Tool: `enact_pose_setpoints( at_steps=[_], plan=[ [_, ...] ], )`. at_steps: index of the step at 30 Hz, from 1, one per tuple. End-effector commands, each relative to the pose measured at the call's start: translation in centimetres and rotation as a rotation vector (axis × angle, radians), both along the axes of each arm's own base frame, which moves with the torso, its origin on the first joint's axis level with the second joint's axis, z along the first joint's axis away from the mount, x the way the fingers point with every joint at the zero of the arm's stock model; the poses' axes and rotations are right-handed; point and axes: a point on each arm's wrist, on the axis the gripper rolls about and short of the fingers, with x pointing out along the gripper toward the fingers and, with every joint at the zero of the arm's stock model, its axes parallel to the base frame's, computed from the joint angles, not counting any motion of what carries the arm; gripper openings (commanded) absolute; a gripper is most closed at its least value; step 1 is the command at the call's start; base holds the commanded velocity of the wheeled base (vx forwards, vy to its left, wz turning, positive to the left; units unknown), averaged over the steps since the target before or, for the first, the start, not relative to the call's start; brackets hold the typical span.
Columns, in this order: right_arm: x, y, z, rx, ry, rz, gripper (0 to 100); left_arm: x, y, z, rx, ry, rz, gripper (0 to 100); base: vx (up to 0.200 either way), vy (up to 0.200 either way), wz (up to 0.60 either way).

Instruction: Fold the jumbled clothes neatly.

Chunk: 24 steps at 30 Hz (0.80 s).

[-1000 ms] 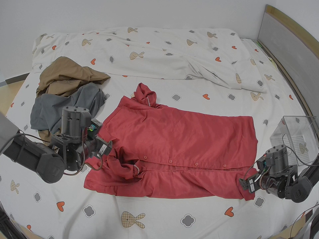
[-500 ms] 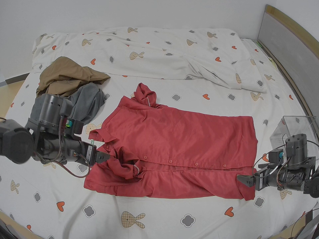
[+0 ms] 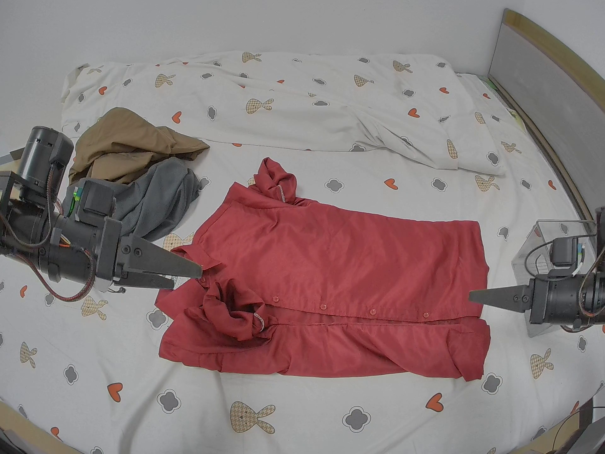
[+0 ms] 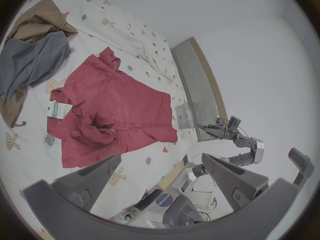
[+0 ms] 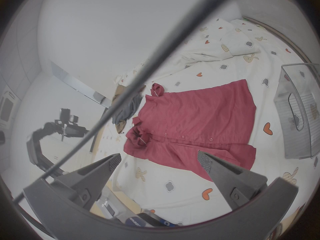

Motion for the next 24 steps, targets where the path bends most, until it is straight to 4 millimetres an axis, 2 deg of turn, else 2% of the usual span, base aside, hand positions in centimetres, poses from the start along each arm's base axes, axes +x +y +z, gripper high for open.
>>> enact_pose_setpoints(
  at_steps=[1, 2, 7, 11, 14, 24],
  plan=[
    [-1.8, -0.9, 3.2, 0.109, -0.047, 0.013, 100, 1.6, 1.2, -3.7, 0.004, 0.013, 0.044, 100, 0.0, 0.0, 0.0],
    [-1.8, -0.9, 3.2, 0.109, -0.045, 0.011, 100, 3.3, 1.0, -5.5, 0.015, 0.083, 0.054, 100, 0.0, 0.0, 0.0],
    [-1.8, -0.9, 2.9, 0.108, -0.033, 0.01, 100, 7.5, 0.6, -11.6, 0.14, 0.179, 0.074, 100, 0.0, 0.0, 0.0],
    [-1.8, -0.9, 2.8, 0.107, -0.029, 0.01, 100, 9.7, -0.3, -14.8, 0.233, 0.147, 0.102, 100, 0.0, 0.0, 0.0],
    [-1.8, -0.9, 2.8, 0.107, -0.029, 0.011, 100, 10.9, -0.8, -15.6, 0.28, 0.12, 0.128, 100, 0.0, 0.0, 0.0],
    [-1.7, -0.9, 2.6, 0.104, -0.02, 0.009, 100, 12.9, -1.6, -15.9, 0.316, 0.082, 0.148, 100, 0.0, 0.0, 0.0]
  ],
)
